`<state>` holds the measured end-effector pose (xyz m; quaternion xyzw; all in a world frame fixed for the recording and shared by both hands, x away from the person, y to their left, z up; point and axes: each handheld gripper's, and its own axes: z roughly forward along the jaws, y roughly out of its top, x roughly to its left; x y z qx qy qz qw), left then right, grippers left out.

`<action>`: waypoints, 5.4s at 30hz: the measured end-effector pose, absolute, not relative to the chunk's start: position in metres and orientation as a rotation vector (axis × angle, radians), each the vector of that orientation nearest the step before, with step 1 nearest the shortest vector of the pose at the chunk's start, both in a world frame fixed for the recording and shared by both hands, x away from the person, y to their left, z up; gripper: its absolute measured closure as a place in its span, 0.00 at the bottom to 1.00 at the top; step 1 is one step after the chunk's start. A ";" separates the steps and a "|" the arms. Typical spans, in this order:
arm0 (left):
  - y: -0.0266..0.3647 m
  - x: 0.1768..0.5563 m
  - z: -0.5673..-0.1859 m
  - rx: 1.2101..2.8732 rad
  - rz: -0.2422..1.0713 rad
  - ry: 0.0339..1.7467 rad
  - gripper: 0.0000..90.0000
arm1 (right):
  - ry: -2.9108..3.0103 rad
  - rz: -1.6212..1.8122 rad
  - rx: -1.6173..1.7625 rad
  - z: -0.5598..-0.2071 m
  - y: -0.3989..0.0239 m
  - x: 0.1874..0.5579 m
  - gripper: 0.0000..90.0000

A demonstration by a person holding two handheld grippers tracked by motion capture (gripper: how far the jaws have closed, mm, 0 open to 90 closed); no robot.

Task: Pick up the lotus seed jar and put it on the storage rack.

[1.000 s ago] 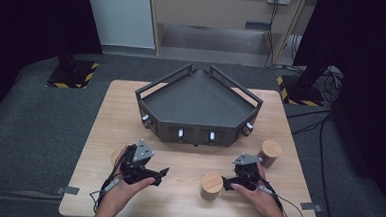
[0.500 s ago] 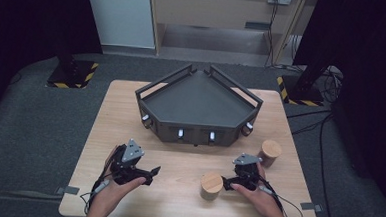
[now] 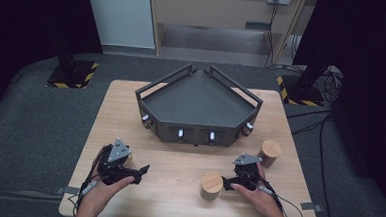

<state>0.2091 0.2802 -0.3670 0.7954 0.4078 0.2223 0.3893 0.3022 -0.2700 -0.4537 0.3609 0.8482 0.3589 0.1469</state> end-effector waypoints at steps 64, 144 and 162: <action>0.311 0.217 -0.412 2.038 0.545 1.240 0.03 | 2.435 1.036 1.042 -0.454 -0.270 0.301 0.02; 0.313 0.215 -0.423 2.045 0.588 1.126 0.28 | 2.435 1.037 1.045 -0.454 -0.270 0.301 0.02; 0.320 0.238 -0.409 2.098 0.546 1.044 0.28 | 2.435 1.036 1.044 -0.454 -0.270 0.301 0.02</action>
